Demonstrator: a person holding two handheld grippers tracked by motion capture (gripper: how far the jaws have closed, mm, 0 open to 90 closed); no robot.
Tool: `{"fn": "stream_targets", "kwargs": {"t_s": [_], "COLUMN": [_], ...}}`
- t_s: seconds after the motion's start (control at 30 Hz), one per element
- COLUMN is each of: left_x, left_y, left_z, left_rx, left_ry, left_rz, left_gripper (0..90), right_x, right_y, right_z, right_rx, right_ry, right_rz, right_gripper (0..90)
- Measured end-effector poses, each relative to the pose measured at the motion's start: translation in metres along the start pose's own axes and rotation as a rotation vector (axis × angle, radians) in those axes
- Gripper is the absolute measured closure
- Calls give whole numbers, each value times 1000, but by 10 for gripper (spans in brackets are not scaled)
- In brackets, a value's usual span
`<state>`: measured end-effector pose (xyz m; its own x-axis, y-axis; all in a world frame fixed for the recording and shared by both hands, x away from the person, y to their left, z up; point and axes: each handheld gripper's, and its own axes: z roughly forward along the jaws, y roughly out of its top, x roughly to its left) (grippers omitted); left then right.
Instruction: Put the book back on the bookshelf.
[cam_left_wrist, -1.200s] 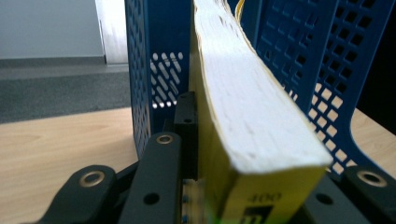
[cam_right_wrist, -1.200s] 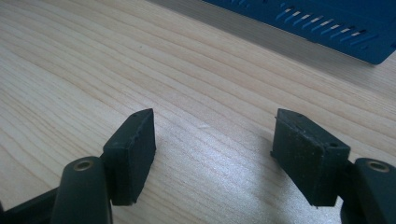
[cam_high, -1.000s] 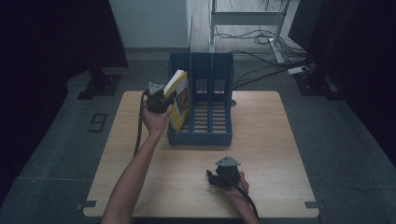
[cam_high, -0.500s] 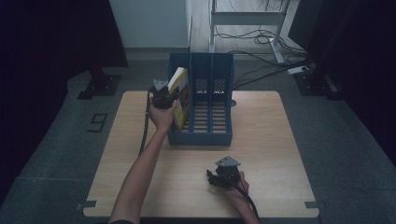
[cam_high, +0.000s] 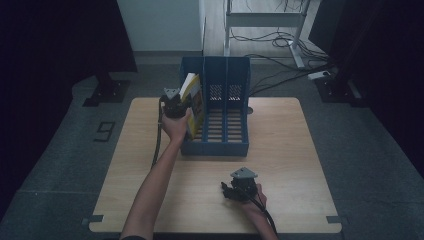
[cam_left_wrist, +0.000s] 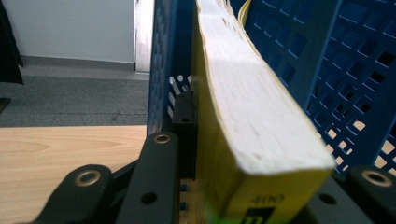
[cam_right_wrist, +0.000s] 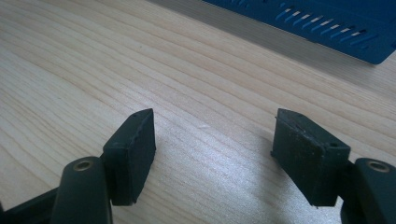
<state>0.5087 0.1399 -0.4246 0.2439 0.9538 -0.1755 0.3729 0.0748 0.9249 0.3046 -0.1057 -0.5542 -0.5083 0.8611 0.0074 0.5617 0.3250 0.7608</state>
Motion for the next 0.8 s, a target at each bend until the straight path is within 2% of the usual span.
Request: {"fn": "stream_targets", "kwargs": {"t_s": [0.1, 0.2, 0.37, 0.6, 0.67, 0.8], "left_x": [2, 3, 3, 9, 10, 14], "left_y": [1, 3, 3, -3, -6, -7], "left_z": [-4, -8, -11, -19, -24, -31], "left_rx": [-10, -20, -1, 4, -3, 1], "left_ry": [-4, -11, -31, -75, -73, -77], "left_rz": [-7, -5, 14, 9, 28, 27], "left_gripper": [722, 671, 609, 543, 533, 529], "right_x": [0, 0, 0, 0, 0, 0], "right_y": [0, 0, 0, 0, 0, 0], "right_z": [0, 0, 0, 0, 0, 0], "right_rx": [0, -1, 0, 0, 0, -1], "right_ry": [0, 0, 0, 0, 0, -1], "right_rz": [0, 0, 0, 0, -1, -1], "right_gripper": [295, 295, 295, 295, 295, 293]}}
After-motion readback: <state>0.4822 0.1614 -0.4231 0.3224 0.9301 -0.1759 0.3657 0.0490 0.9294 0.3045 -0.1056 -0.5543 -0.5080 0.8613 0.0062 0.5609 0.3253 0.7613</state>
